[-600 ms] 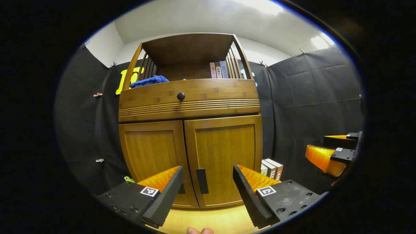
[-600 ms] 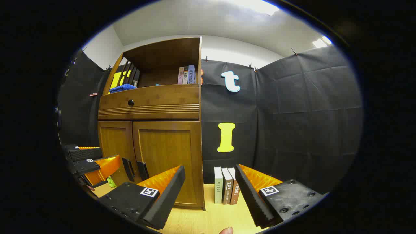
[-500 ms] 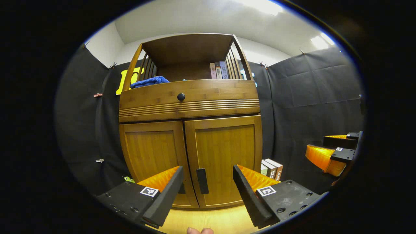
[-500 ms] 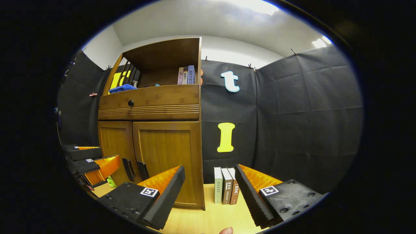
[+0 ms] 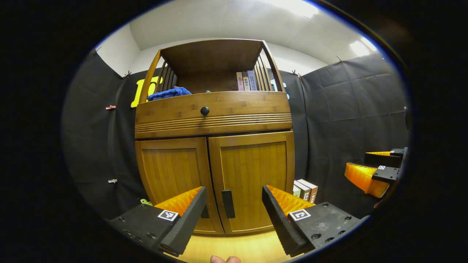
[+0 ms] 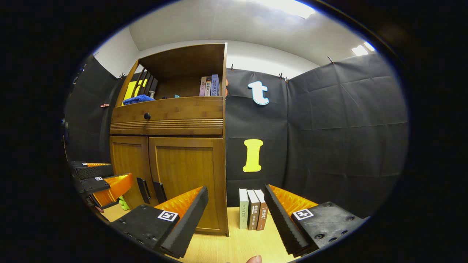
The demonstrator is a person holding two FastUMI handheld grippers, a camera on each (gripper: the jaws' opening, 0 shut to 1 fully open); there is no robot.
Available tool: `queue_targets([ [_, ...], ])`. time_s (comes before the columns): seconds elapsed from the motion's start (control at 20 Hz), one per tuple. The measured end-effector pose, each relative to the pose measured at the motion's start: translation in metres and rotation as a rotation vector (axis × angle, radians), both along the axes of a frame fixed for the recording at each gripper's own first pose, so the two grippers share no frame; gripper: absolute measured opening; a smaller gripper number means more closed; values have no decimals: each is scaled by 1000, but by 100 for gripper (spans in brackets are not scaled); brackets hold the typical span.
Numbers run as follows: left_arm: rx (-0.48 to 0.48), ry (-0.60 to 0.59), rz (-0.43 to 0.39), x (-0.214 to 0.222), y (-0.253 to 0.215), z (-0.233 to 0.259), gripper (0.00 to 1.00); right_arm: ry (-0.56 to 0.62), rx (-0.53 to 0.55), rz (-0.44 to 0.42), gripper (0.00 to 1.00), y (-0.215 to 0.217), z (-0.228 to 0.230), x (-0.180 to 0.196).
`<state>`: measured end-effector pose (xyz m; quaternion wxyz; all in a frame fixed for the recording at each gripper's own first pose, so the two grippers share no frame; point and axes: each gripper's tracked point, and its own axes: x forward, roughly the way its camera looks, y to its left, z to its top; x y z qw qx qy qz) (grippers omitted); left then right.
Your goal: Open the right door of the double-door shoe cabinet with the right hand, and open the left door with the left hand.
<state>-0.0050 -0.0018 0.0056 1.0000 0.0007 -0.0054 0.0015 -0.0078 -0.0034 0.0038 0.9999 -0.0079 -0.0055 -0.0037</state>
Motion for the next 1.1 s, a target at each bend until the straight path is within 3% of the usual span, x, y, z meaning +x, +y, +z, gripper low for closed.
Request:
queue_targets([
  [0.55, 16, -9, 25, -1, 30, -6, 97, 25, -14, 28, 98, 30, -11, 13],
  [0.65, 21, -6, 31, -2, 45, -10, 100, 23, -8, 41, 100, 48, -12, 22],
  [0.8, 18, -2, 34, -5, 68, -15, 96, 35, 7, 71, 100, 85, -20, 38],
  [0.85, 23, -1, 35, -5, 77, -20, 100, 39, 14, 81, 98, 98, -22, 43],
  [1.05, 24, 5, 17, -4, 107, -29, 93, 55, 52, 129, 98, 157, -41, 70],
  [1.1, 18, 9, 13, -4, 114, -31, 97, 65, 73, 141, 98, 171, -48, 77],
])
